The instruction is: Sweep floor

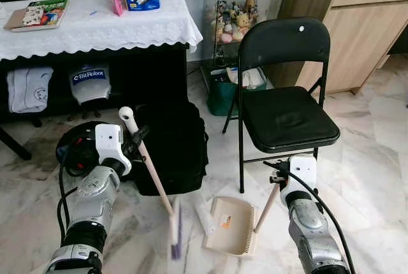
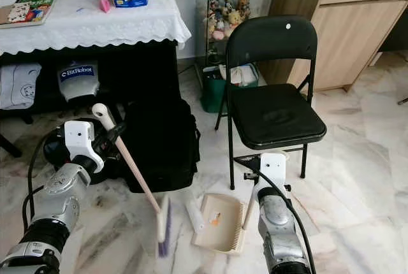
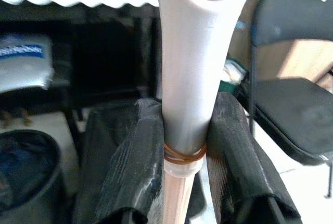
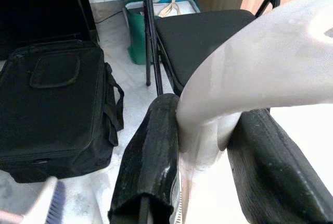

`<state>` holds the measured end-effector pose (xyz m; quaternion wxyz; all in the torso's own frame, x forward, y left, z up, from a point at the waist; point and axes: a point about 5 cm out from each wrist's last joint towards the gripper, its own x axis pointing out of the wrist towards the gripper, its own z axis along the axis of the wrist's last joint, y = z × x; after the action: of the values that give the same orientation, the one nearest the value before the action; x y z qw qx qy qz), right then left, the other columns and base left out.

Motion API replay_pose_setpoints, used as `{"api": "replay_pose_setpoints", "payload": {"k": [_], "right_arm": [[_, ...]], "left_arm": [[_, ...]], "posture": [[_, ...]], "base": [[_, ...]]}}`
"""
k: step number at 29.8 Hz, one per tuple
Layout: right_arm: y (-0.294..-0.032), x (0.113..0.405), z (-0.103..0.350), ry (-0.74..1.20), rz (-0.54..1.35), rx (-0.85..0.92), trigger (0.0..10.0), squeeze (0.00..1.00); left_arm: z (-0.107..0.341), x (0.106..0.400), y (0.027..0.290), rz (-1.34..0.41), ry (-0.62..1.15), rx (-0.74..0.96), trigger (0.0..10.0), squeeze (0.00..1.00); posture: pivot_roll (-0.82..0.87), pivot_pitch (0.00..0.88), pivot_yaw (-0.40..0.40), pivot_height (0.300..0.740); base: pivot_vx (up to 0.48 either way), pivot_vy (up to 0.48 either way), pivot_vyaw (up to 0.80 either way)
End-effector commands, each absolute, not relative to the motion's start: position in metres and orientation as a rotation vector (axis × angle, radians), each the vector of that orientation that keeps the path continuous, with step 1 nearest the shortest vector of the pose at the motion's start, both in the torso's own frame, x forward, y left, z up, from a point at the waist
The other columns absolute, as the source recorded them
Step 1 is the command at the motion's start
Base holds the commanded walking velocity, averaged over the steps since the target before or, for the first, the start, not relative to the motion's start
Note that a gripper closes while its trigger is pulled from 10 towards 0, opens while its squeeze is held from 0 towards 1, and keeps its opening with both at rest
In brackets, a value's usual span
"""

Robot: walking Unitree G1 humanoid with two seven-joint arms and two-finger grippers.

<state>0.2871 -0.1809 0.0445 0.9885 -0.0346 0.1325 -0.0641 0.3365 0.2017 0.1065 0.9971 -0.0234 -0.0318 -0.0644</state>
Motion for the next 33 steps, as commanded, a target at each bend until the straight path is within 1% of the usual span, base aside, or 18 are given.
{"api": "replay_pose_setpoints", "payload": {"k": [1,4,11,12,18,21,23,28,31,33], "right_arm": [[-0.181,0.289,0.047,0.254,-0.131,-0.071,10.0,0.0],[-0.181,0.289,0.047,0.253,-0.132,-0.071,10.0,0.0],[-0.182,0.288,0.047,0.252,-0.138,-0.072,10.0,0.0],[-0.183,0.288,0.047,0.253,-0.139,-0.072,10.0,0.0],[-0.183,0.289,0.048,0.253,-0.136,-0.073,10.0,0.0],[-0.183,0.289,0.048,0.252,-0.137,-0.072,10.0,0.0],[-0.182,0.289,0.048,0.252,-0.138,-0.072,10.0,0.0],[-0.182,0.288,0.047,0.254,-0.138,-0.072,10.0,0.0],[-0.182,0.289,0.047,0.256,-0.137,-0.072,10.0,0.0],[-0.182,0.289,0.047,0.256,-0.135,-0.072,10.0,0.0]], "left_arm": [[0.11,0.34,0.197,-0.108,-0.095,-0.047,10.0,0.0],[0.104,0.339,0.194,-0.105,-0.081,-0.069,10.0,0.0],[0.082,0.336,0.185,-0.126,0.022,-0.157,10.0,0.0],[0.076,0.335,0.182,-0.138,0.051,-0.198,10.0,0.0],[0.067,0.333,0.173,-0.184,0.099,-0.314,10.0,0.0],[0.068,0.334,0.171,-0.209,0.1,-0.379,10.0,0.0],[0.069,0.334,0.171,-0.215,0.097,-0.392,10.0,0.0],[0.079,0.337,0.176,-0.278,0.06,-0.476,10.0,0.0],[0.089,0.338,0.181,-0.336,0.033,-0.494,10.0,0.0],[0.093,0.338,0.183,-0.354,0.023,-0.471,10.0,0.0]], "posture": [[-0.06,0.072,-0.013,0.74],[-0.07,0.075,-0.013,0.74],[-0.07,0.079,-0.013,0.74],[-0.07,0.079,-0.013,0.74],[-0.08,0.086,-0.016,0.74],[-0.08,0.088,-0.015,0.74],[-0.08,0.088,-0.015,0.74],[-0.08,0.088,-0.015,0.74],[-0.07,0.09,-0.017,0.74],[-0.06,0.09,-0.017,0.74]], "base": [[0.0,0.0,0.0],[0.0,0.0,0.0],[0.0,0.0,0.0],[0.0,0.0,0.0],[0.0,0.0,0.0],[0.0,0.0,0.0],[0.0,0.0,0.0],[0.0,0.0,0.0],[0.0,0.0,0.0],[0.0,0.0,0.0]]}}
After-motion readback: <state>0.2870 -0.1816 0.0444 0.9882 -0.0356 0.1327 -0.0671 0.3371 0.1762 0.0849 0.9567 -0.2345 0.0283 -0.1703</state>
